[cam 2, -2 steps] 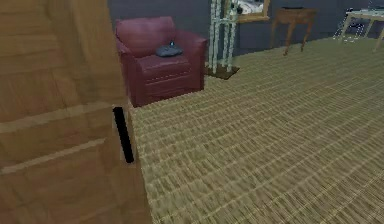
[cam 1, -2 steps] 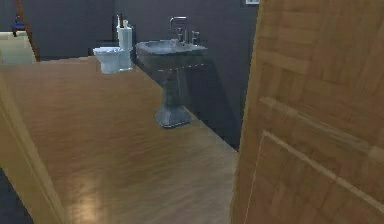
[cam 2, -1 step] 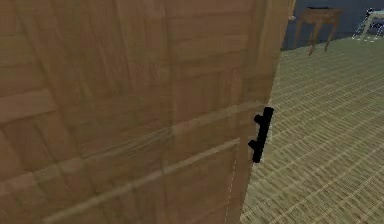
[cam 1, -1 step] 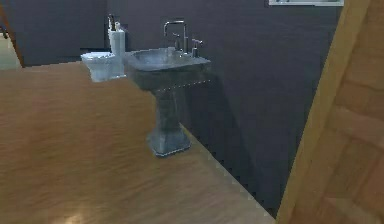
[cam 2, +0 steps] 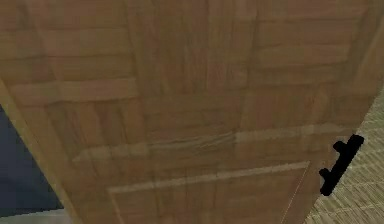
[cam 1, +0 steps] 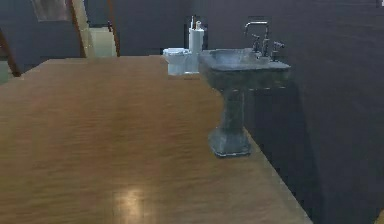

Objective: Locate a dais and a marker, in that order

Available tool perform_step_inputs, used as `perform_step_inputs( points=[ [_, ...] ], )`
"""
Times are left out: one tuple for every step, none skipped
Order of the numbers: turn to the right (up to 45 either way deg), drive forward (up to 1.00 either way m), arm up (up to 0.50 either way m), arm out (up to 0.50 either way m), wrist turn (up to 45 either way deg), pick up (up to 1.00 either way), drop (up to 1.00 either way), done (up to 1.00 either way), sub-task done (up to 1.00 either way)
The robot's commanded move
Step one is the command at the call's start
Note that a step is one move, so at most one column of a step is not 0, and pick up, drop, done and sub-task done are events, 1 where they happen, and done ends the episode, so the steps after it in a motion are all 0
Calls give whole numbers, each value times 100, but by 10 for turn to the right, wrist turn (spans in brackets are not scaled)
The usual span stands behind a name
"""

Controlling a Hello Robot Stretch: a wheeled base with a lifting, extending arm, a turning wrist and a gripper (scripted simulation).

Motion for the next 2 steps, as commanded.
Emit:
perform_step_inputs(
  points=[
    [0, 30, 0, 0, 0, 0, 0, 0, 0],
    [-240, 0, 0, 0, 0, 0, 0, 0, 0]
  ],
)
